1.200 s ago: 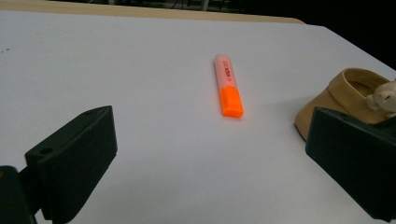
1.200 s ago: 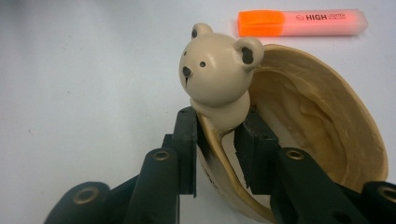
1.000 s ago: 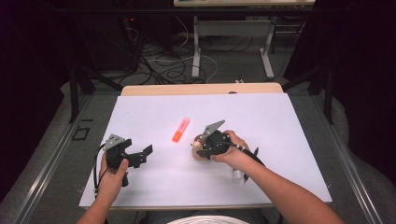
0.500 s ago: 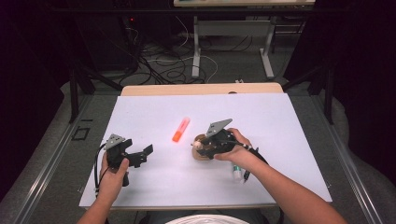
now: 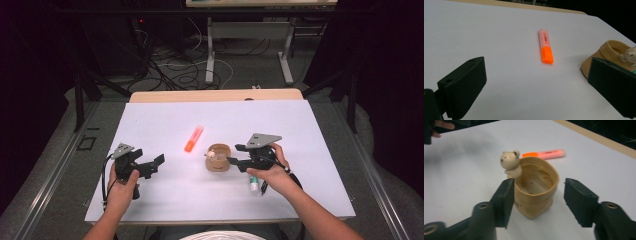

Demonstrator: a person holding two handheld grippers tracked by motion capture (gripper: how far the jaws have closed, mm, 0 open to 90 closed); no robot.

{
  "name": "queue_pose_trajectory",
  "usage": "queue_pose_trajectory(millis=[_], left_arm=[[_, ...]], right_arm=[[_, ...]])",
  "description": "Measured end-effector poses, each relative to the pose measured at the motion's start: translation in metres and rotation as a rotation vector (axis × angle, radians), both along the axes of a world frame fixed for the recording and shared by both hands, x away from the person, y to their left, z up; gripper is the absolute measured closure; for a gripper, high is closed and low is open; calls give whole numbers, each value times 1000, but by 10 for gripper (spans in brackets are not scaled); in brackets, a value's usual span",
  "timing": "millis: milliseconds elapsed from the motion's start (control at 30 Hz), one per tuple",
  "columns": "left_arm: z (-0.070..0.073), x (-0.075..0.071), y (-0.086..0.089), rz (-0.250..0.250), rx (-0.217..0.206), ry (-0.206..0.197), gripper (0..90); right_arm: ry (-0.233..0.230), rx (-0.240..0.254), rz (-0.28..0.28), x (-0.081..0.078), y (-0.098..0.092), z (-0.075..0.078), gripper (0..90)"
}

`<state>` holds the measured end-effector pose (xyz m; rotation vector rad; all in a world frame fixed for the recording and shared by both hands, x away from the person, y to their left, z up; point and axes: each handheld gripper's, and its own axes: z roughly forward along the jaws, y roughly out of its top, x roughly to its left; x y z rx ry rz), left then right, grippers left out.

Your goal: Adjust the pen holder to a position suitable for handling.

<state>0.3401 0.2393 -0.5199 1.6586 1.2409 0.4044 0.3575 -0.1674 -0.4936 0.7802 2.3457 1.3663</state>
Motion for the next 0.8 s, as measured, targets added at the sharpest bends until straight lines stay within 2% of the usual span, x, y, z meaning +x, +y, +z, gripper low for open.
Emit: queue_pose_trajectory(millis=[33, 67, 100, 133, 200, 300, 433, 467, 500, 533, 667, 800], left_arm=[[0, 0, 0, 2, -1, 2, 25], [0, 0, 0, 2, -1, 2, 24], [1, 0, 0, 4, -4, 2, 24], [1, -1, 1, 6, -12, 2, 25], [2, 0, 1, 12, -16, -2, 25], [1, 0, 2, 17, -11, -2, 25], [1, 1, 2, 20, -7, -2, 24], [2, 0, 3, 17, -7, -2, 24], [2, 0, 3, 17, -7, -2, 21], [2, 0, 3, 8, -14, -15, 13], [3, 1, 3, 5, -17, -12, 6], [3, 1, 2, -8, 2, -19, 6]], right_arm=[[-13, 6, -23, -1, -2, 0, 361], [-27, -8, -56, -2, -6, 0, 330], [-27, -8, -56, -2, -6, 0, 330], [-18, -24, -106, -5, -14, 2, 281], [1, -17, -163, -7, -22, 3, 230], [2, 17, -242, -11, -35, 3, 183], [22, 53, -311, -13, -50, 1, 146], [39, 81, -342, -14, -54, 0, 145], [39, 81, -342, -14, -54, 0, 145], [59, 115, -379, -16, -59, 0, 145], [29, 121, -410, -16, -65, 1, 123], [34, 126, -438, -16, -70, 0, 65]])
